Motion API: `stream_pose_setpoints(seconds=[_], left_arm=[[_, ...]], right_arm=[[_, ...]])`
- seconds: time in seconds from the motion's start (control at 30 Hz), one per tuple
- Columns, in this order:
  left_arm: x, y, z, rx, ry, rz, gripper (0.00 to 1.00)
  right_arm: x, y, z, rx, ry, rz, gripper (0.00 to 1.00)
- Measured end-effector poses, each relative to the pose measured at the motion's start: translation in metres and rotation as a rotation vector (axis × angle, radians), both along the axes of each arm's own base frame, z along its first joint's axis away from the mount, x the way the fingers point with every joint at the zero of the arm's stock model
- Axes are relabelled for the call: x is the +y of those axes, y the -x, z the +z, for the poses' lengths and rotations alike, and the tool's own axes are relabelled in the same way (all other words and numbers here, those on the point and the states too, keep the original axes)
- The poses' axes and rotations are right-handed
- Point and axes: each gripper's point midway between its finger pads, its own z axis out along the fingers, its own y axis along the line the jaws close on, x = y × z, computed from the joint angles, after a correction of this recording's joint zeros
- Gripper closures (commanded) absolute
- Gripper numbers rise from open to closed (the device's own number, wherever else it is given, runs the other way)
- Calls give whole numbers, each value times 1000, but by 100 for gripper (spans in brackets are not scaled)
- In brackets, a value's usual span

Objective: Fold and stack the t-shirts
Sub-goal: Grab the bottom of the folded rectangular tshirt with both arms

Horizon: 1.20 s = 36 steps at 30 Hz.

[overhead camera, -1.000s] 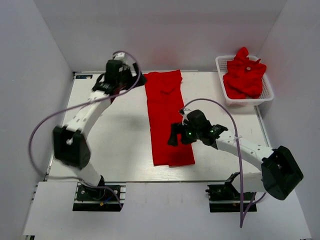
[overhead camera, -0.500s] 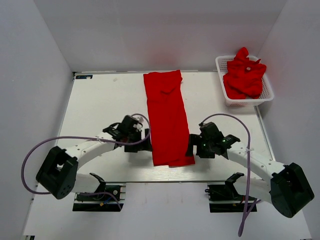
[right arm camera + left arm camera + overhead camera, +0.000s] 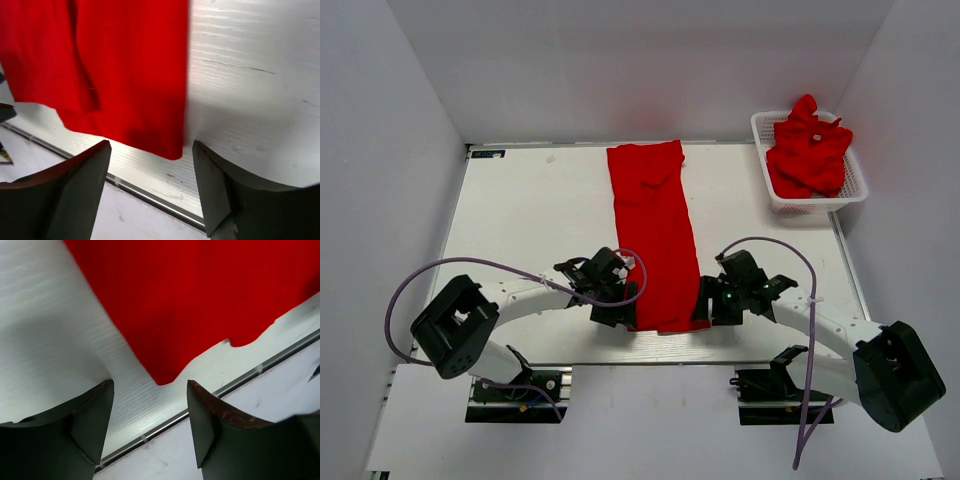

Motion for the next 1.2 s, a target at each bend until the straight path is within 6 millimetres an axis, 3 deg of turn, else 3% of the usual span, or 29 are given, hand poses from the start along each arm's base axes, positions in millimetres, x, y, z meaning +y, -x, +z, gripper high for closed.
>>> stream_pose_setpoints(seconds=[0.03,0.07,0.23,0.3,0.37,0.4,0.5,0.53,0.83,1.07,1.2], left_arm=[[-2,0,0,-1,4,-5,32],[-4,1,0,-2,7,-9,37],[-12,5,-2,6,10,-13,43],[-14,7,-3,8,11,-9,53],[-14,9,-5,9,7,-2,64],[-13,10,-6,11,3,3,75],[-9,10,-11,16,-22,29,100],[-9,9,-11,16,-25,37,100],[-5,-1,-2,-47,-35,59,100],[-19,-25,32,-160,16,56,100],[-24,-49,53,-242,20,97,100]], right_arm=[[2,0,0,7,-8,4,29],[4,0,-1,11,-19,10,39],[9,8,-7,54,-40,37,62],[8,11,-9,67,-40,38,77],[7,13,-11,73,-36,37,84],[6,14,-12,77,-33,35,90],[5,14,-13,78,-28,32,93],[4,14,-13,77,-25,32,100],[4,6,-7,25,-19,56,100],[19,-27,35,-144,-64,89,100],[26,-53,62,-244,-56,91,100]])
